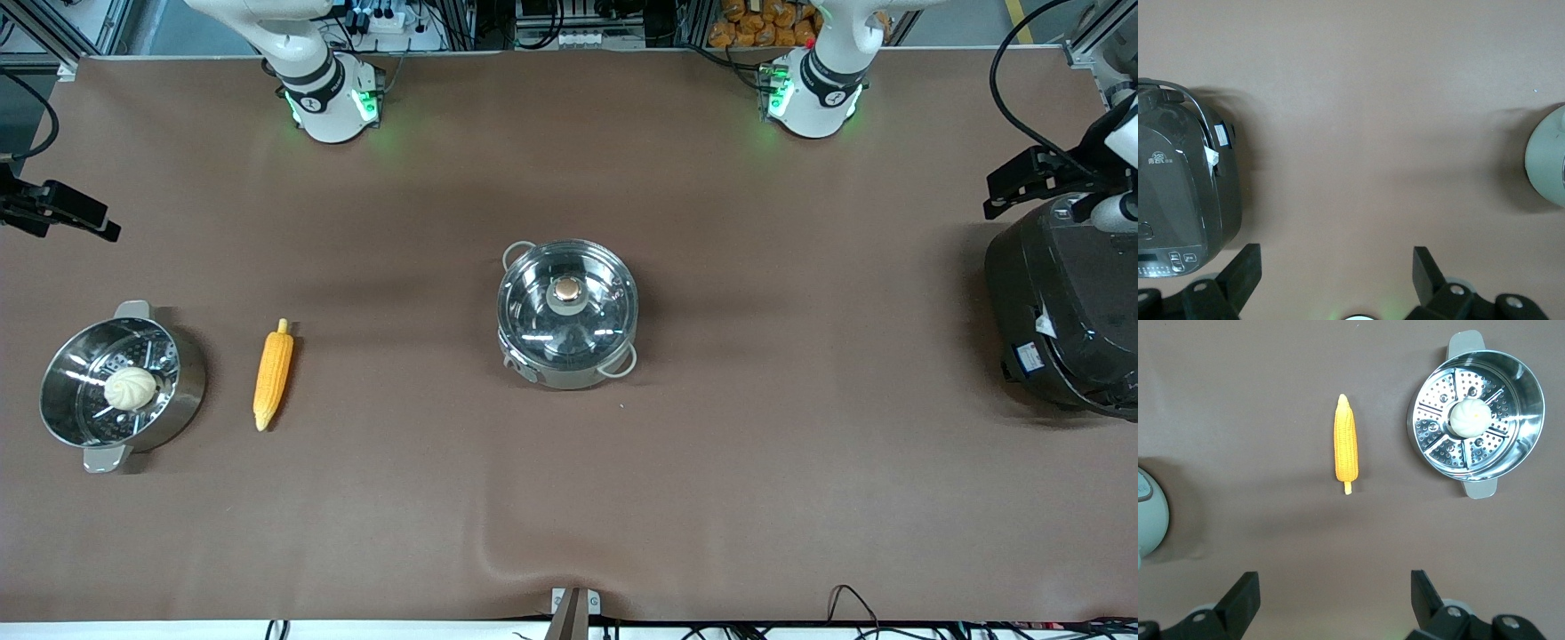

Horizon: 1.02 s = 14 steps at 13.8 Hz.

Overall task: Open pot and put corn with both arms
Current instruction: 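Move the left gripper toward the glass-lidded steel pot in the middle, then grasp the glass lid knob with the left gripper while the right gripper reaches the corn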

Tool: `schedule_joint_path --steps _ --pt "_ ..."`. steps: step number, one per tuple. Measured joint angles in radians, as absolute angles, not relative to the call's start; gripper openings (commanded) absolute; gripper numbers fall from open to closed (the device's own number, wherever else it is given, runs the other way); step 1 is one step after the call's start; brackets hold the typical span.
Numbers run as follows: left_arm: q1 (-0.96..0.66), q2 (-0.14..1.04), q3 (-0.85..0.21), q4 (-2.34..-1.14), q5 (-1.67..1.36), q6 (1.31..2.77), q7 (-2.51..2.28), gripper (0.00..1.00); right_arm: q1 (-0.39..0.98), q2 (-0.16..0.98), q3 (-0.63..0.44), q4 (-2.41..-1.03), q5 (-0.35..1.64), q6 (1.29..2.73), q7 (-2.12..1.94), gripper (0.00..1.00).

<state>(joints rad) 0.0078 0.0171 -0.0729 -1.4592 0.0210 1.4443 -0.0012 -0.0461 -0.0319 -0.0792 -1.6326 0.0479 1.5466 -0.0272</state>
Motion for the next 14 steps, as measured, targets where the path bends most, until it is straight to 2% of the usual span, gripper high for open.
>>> schedule_joint_path --steps 9,14 --pt "0.003 0.089 -0.076 -1.460 -0.053 1.457 0.000 1.00 -0.040 -0.032 -0.078 -1.632 0.047 1.552 -0.027 1.00" --pt "-0.232 0.213 -0.096 -1.384 -0.067 1.552 -0.449 1.00 -0.036 0.010 -0.077 -1.631 0.047 1.555 -0.027 1.00"
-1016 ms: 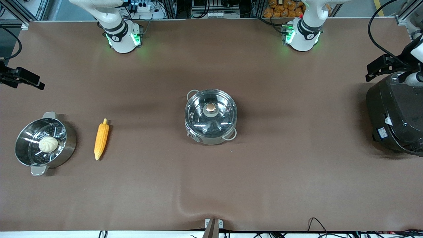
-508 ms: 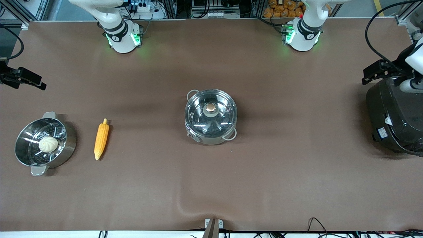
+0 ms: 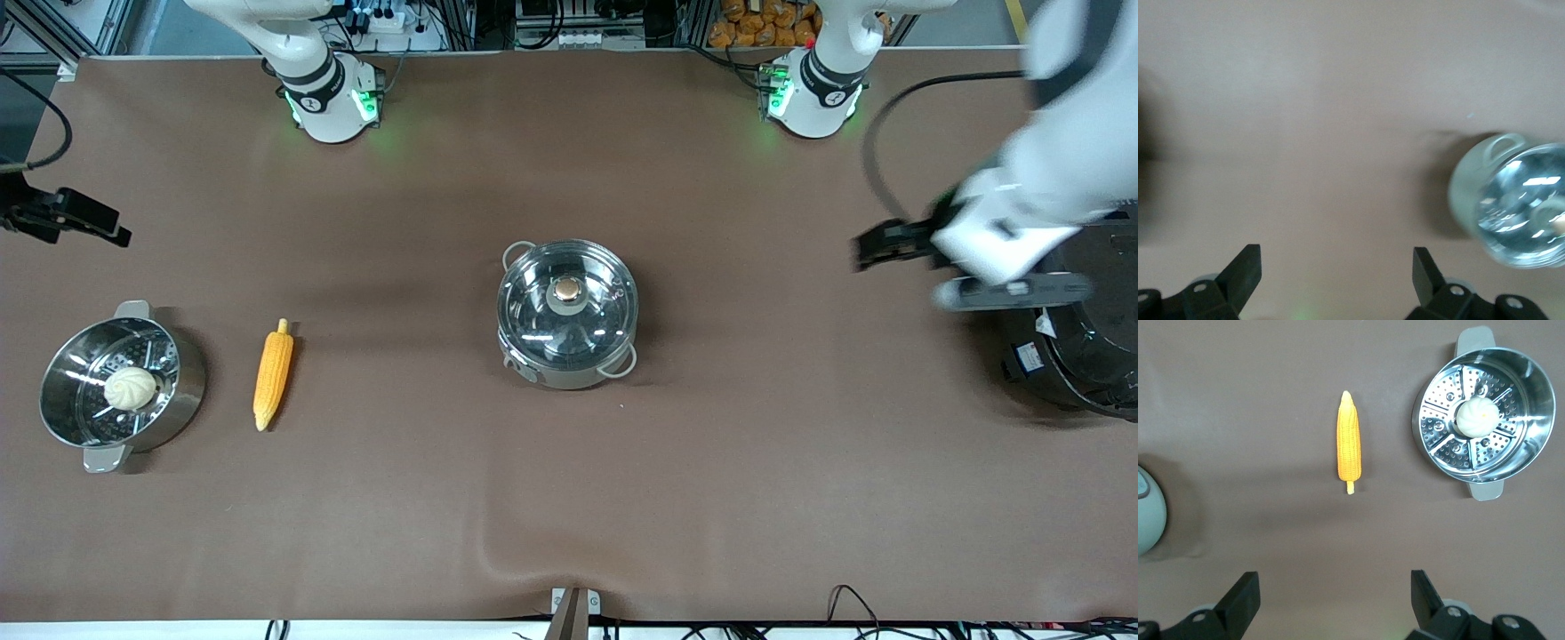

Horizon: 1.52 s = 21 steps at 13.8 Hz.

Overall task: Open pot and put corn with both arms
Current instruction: 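Grasp the glass lid knob with the left gripper while the right gripper reaches the corn, then lift the lid off with the left gripper while the right gripper grasps the corn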

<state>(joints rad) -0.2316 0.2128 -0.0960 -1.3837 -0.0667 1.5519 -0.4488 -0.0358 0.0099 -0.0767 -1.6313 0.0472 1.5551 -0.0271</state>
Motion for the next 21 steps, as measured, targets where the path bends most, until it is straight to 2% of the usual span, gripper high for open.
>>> schedule_joint_path --steps 4,7,9,12,15,16,17,18,21 --pt "-0.455 0.317 -0.098 -1.368 -0.067 1.684 -0.810 1.00 -0.037 0.184 -0.079 -1.577 0.047 1.607 -0.027 1.00" --pt "-0.567 0.417 -0.095 -1.366 -0.067 1.843 -1.041 1.00 -0.047 0.330 -0.085 -1.511 0.045 1.645 -0.027 1.00" --pt "-0.639 0.504 -0.089 -1.352 -0.067 1.929 -1.154 0.94 -0.073 0.390 -0.088 -1.493 0.047 1.672 -0.027 1.00" --pt "-0.717 0.616 -0.069 -1.323 -0.067 1.989 -1.216 0.94 -0.084 0.467 -0.088 -1.488 0.050 1.746 -0.028 1.00" --pt "-0.760 0.654 -0.035 -1.306 -0.067 2.001 -1.232 0.94 -0.080 0.547 -0.080 -1.486 0.053 1.806 -0.028 1.00" --pt "-0.761 0.655 -0.033 -1.304 -0.067 2.001 -1.232 0.85 -0.080 0.576 -0.078 -1.486 0.058 1.828 -0.028 1.00" --pt "-0.761 0.655 -0.032 -1.301 -0.067 2.000 -1.232 0.69 -0.080 0.608 -0.076 -1.486 0.069 1.855 -0.027 1.00" --pt "-0.762 0.655 -0.032 -1.300 -0.067 2.000 -1.232 0.65 -0.080 0.639 -0.075 -1.486 0.084 1.888 -0.027 1.00" --pt "-0.781 0.656 -0.028 -1.300 -0.064 1.992 -1.232 0.67 -0.081 0.692 -0.076 -1.487 0.100 1.927 -0.027 1.00"
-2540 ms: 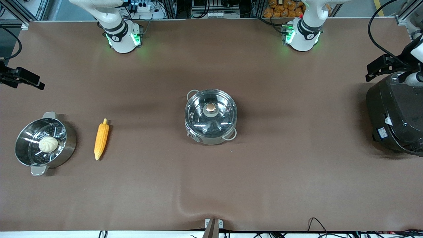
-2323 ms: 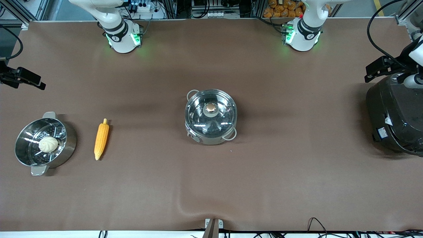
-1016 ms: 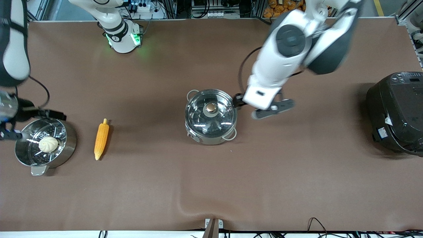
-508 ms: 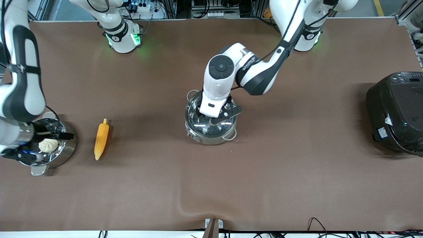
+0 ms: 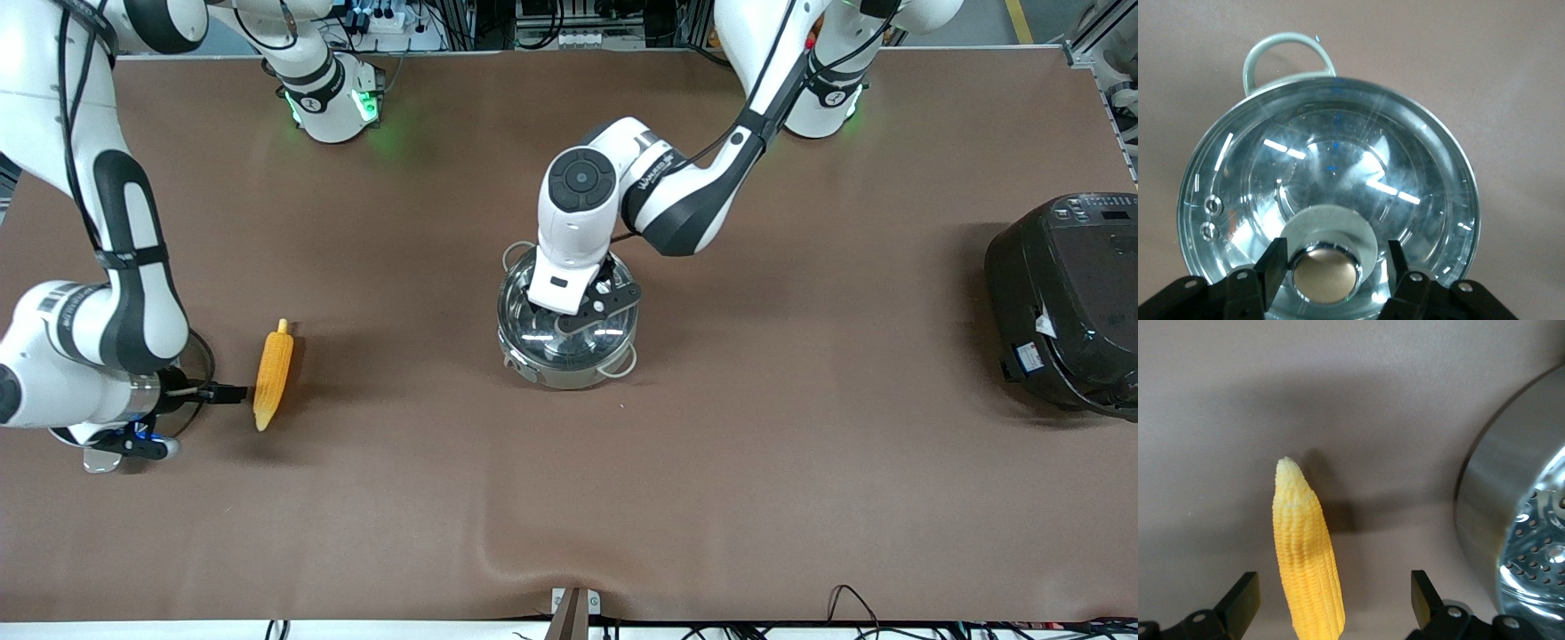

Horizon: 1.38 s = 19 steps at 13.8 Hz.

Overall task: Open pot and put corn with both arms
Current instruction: 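Lift the lid off with the left gripper while the right gripper grasps the corn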

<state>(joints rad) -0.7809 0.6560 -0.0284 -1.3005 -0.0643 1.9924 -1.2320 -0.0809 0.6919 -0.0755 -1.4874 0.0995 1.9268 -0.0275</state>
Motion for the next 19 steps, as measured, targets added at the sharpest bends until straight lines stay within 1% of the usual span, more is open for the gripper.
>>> schedule_joint_path --steps 2,3,6,7,8,9,10,11,12,14,16,18,19 --pt "-0.785 0.657 -0.025 -1.301 -0.064 1.991 -1.232 0.68 -0.080 0.706 -0.075 -1.499 0.101 1.946 -0.028 1.00" --pt "-0.786 0.658 -0.025 -1.302 -0.064 1.990 -1.232 0.69 -0.078 0.708 -0.073 -1.510 0.102 1.948 -0.027 1.00" --pt "-0.794 0.668 -0.025 -1.307 -0.064 1.990 -1.232 0.69 -0.045 0.706 -0.068 -1.543 0.104 1.945 -0.025 1.00" --pt "-0.796 0.674 -0.025 -1.307 -0.064 1.990 -1.232 0.67 -0.033 0.704 -0.068 -1.557 0.104 1.945 -0.024 1.00" --pt "-0.796 0.679 -0.025 -1.307 -0.064 1.990 -1.232 0.61 -0.020 0.699 -0.068 -1.572 0.104 1.947 -0.024 1.00" --pt "-0.796 0.683 -0.025 -1.307 -0.064 1.991 -1.232 0.50 -0.001 0.689 -0.068 -1.591 0.104 1.955 -0.024 1.00" --pt "-0.796 0.683 -0.025 -1.306 -0.064 1.991 -1.232 0.27 0.017 0.677 -0.069 -1.616 0.103 1.979 -0.024 1.00" --pt "-0.796 0.682 -0.025 -1.304 -0.064 1.985 -1.232 0.07 0.029 0.663 -0.070 -1.649 0.101 2.018 -0.024 1.00" --pt "-0.796 0.679 -0.023 -1.302 -0.064 1.975 -1.232 0.00 0.034 0.648 -0.071 -1.686 0.096 2.061 -0.024 1.00" --pt "-0.796 0.679 -0.023 -1.302 -0.064 1.975 -1.232 0.00 0.034 0.622 -0.077 -1.747 0.075 2.116 -0.027 1.00" --pt "-0.795 0.678 -0.023 -1.300 -0.064 1.968 -1.232 0.00 0.033 0.604 -0.083 -1.772 0.071 2.122 -0.029 1.00" --pt "-0.789 0.663 -0.021 -1.283 -0.064 1.921 -1.231 0.00 0.033 0.590 -0.084 -1.774 0.071 2.123 -0.029 1.00" --pt "-0.778 0.637 -0.018 -1.274 -0.060 1.885 -1.218 0.00 0.033 0.584 -0.084 -1.776 0.070 2.123 -0.033 1.00"
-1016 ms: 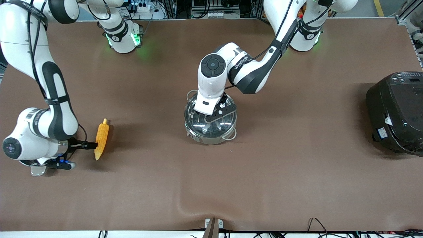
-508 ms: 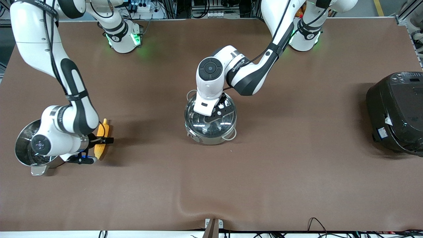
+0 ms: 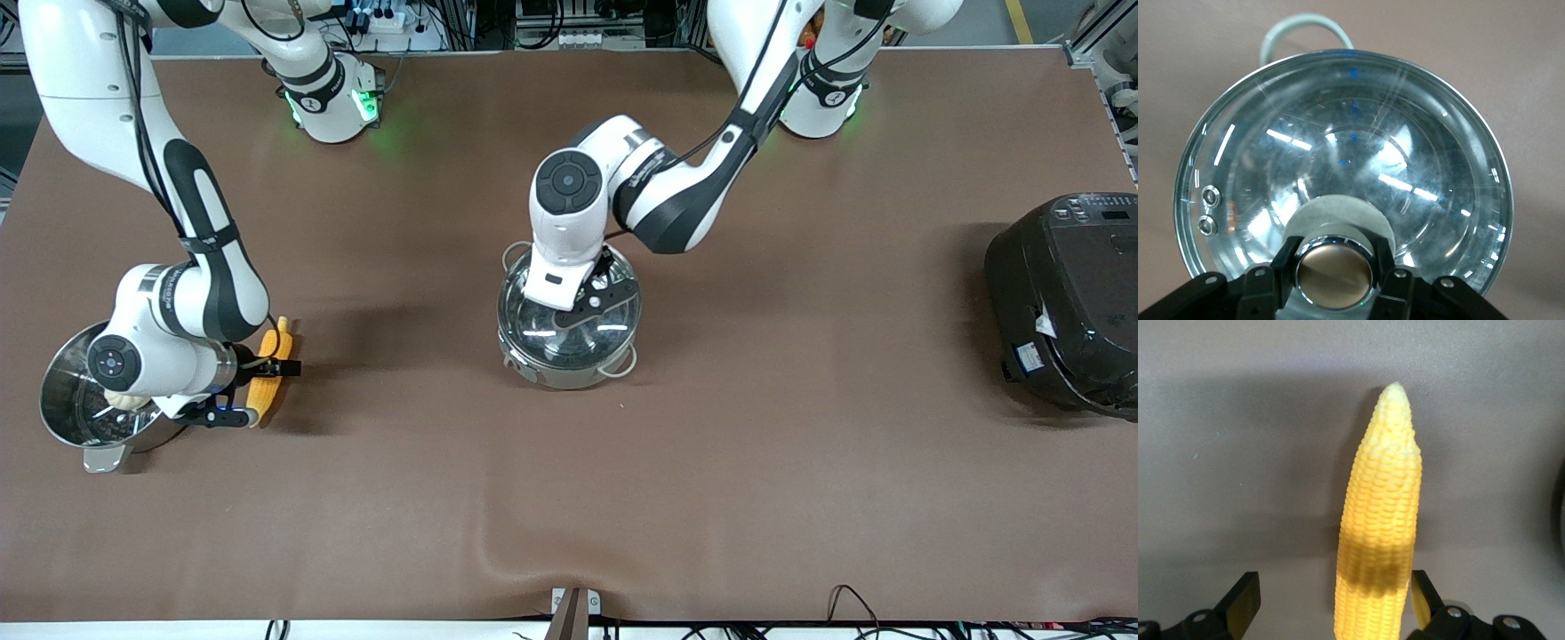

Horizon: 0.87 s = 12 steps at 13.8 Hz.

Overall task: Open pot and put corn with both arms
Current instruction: 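Lift the lid off with the left gripper while the right gripper grasps the corn, then lower the glass lid onto the table with the left gripper while the right lifts corn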

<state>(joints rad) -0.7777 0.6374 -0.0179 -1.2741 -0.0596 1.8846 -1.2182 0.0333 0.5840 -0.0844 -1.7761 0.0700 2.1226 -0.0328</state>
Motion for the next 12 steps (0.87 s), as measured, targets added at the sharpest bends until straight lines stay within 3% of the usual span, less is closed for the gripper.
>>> schedule_joint_path --steps 4,8,10,12 --pt "-0.628 0.453 -0.009 -1.264 0.046 1.718 -0.936 0.00 0.010 0.583 -0.090 -1.800 0.062 2.126 -0.111 1.00" --pt "-0.271 0.343 -0.007 -1.341 0.011 1.654 -0.380 0.00 -0.017 0.593 -0.090 -1.819 0.061 2.131 -0.132 0.99" --pt "-0.119 0.341 -0.007 -1.421 0.003 1.694 -0.122 0.00 -0.016 0.599 -0.088 -1.821 0.062 2.135 -0.111 0.43" --pt "-0.016 0.342 -0.010 -1.545 -0.023 1.804 0.023 0.00 -0.016 0.602 -0.088 -1.821 0.062 2.144 -0.079 0.06"
